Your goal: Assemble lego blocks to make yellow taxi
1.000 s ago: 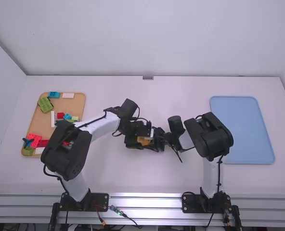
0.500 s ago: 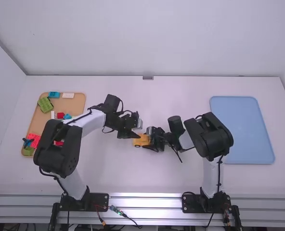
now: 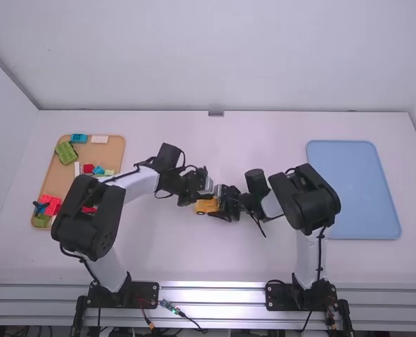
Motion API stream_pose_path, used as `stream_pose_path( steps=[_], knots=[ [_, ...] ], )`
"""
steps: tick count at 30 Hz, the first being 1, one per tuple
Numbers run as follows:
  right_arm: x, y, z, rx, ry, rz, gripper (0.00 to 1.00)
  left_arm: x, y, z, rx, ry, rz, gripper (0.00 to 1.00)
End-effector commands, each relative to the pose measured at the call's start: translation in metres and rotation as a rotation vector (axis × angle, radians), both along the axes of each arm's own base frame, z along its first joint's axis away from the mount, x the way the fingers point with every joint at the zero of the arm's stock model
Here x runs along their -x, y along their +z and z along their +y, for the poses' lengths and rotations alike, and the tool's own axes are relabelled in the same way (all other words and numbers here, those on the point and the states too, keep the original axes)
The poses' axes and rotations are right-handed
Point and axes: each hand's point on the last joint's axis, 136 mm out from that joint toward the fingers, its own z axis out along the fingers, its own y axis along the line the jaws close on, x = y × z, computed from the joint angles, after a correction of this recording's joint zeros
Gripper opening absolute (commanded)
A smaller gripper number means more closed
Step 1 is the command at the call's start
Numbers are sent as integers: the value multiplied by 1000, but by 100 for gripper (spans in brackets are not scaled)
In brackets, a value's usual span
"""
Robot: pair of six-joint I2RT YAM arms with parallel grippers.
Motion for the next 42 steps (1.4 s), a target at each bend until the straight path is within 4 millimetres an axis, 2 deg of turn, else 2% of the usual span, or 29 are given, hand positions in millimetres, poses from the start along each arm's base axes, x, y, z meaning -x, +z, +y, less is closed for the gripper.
stream_pose_path(
  steps=[1, 5, 8, 14, 21, 26, 29, 35, 38, 42],
  knots=[
    [3, -9, -2, 23, -11, 25, 64, 9, 0, -1, 32, -7, 9, 2],
    [3, -9, -2, 24, -11, 27, 64, 13, -2, -3, 88, 2, 6, 2],
    [3, -9, -2, 25, -11, 28, 64, 7, -9, 0, 68, 61, 16, 2],
    [3, -9, -2, 25, -11, 28, 64, -2, -23, 2, -21, 129, 4, 2],
    [4, -9, -1, 24, -6, 25, 64, -3, -40, 10, -95, 154, 14, 2],
    [2, -9, -3, 24, -14, 26, 64, -7, -64, 22, -202, 201, 21, 2],
    [2, -9, -3, 23, -14, 24, 64, -7, -71, 26, -232, 212, 28, 2],
    [1, -8, -2, 22, -12, 22, 64, -9, -71, 34, -267, 217, 43, 2],
    [0, -8, -2, 24, -14, 27, 64, -10, -69, 31, -257, 212, 43, 2],
    [-1, -8, -1, 26, -12, 31, 64, -10, -49, 19, -137, 142, 35, 1]
  ],
)
